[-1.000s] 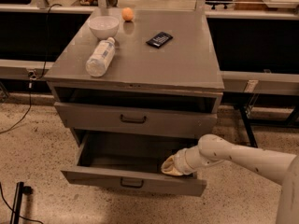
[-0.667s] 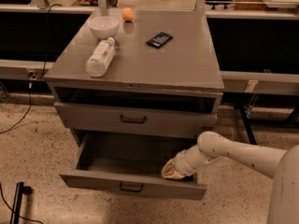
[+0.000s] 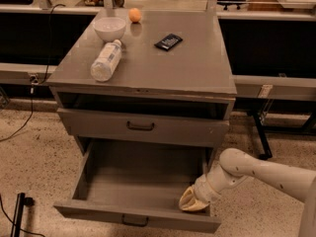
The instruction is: Open middle drawer
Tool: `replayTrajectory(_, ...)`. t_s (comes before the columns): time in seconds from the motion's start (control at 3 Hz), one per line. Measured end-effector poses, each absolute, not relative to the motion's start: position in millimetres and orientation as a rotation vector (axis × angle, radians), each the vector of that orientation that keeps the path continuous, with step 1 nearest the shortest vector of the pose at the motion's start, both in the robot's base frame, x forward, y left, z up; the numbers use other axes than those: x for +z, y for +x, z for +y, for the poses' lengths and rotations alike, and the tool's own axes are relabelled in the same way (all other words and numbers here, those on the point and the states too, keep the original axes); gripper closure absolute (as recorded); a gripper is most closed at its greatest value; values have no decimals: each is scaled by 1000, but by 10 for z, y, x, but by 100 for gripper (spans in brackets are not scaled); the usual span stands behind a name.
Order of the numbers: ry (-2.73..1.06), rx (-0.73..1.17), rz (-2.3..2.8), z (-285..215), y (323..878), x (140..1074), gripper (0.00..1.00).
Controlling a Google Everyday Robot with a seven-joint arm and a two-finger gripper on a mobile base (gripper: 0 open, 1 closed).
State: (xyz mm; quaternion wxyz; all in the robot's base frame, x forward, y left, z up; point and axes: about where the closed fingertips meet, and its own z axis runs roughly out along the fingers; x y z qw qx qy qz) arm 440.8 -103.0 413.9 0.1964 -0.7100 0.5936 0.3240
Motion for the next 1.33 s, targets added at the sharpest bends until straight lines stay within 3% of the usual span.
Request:
replayTrajectory(0.67,-1974,898,1537,-1126,4033,4516,100)
replayTrajectory(1.33,-1915,811,1403,-1149,4117,5142,100)
